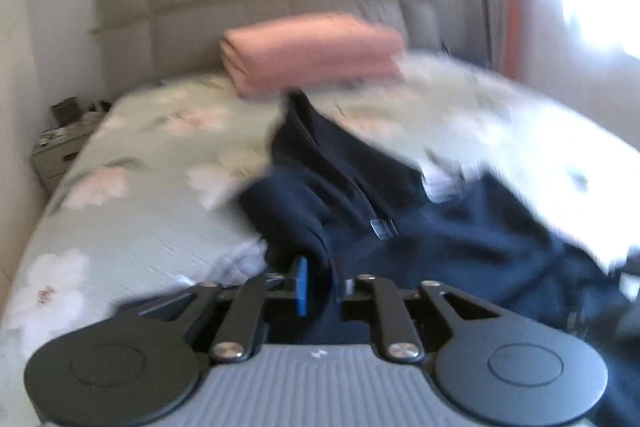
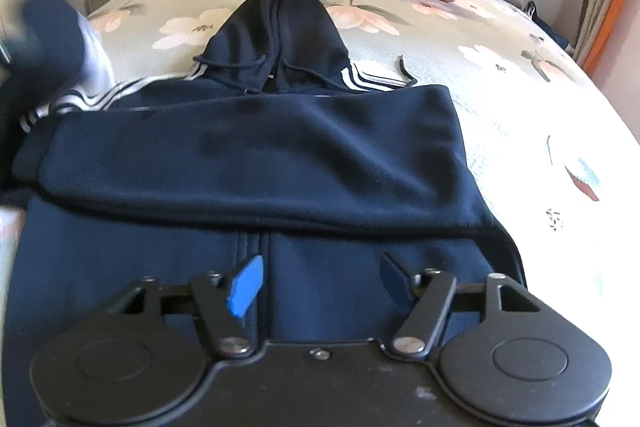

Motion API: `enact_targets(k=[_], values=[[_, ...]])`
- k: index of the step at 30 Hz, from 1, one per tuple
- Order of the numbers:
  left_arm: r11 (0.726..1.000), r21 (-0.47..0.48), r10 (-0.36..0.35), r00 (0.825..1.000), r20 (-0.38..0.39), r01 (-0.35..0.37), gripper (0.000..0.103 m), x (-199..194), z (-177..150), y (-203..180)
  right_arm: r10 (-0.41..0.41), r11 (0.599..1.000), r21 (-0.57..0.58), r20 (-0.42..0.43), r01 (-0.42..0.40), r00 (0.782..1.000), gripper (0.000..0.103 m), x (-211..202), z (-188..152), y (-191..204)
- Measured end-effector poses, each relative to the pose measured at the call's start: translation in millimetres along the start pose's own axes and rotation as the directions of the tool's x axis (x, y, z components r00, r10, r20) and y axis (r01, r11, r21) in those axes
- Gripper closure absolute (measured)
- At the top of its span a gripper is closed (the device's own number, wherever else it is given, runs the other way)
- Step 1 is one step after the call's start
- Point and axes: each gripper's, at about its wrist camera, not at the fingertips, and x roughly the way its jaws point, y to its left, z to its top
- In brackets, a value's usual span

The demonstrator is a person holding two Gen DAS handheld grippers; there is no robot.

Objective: Fold large clothes

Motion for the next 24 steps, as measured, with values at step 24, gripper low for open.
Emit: enact_targets(k=[24], values=[[0.991,0.123,0.081,0.973,-0.217,-0.056,0.060,31,-62,-1,0.556,0.811,0.312,-0.150,-0.495,0.817,0.034,123,77,27]])
